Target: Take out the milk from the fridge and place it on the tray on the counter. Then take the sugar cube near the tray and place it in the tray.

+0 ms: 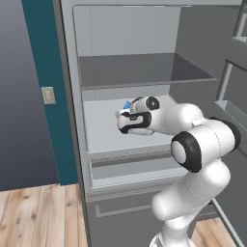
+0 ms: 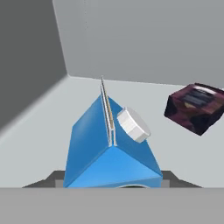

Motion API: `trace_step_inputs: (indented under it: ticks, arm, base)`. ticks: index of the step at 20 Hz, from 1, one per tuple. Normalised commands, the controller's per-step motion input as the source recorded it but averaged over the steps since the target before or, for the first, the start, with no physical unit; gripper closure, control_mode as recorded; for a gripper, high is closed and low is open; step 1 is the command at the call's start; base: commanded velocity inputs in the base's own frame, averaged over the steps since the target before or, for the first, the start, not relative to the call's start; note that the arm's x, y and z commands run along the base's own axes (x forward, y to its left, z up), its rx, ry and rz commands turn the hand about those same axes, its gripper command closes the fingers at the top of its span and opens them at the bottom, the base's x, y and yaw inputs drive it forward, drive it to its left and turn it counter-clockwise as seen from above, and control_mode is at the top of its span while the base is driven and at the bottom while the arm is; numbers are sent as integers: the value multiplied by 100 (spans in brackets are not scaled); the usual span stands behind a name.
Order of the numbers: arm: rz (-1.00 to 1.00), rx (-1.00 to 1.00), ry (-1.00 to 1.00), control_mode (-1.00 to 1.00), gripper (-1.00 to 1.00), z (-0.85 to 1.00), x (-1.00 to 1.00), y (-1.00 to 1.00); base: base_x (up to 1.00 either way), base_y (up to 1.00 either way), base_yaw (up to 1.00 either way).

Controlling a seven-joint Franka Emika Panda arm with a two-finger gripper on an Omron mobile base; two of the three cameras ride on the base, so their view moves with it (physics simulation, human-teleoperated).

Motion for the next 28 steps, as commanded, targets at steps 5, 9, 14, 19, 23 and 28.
trace_step_inputs:
  ticks: [5, 9, 14, 19, 23, 28]
  arm:
    - [0, 1, 0, -100, 100, 0, -7, -2]
    - [0, 1, -2, -100, 100, 0, -48, -3]
    - [3, 0, -1, -100, 100, 8, -57, 0]
    - [6, 0, -13, -100, 100, 27, -76, 0]
    - [1, 0, -13, -100, 100, 58, -79, 0]
    - [0, -3, 0, -100, 100, 79, -77, 0]
  base:
    - [0, 0, 0]
    - [0, 0, 0]
    - [0, 0, 0]
    - [0, 0, 0]
    - [0, 0, 0]
    - [0, 0, 0]
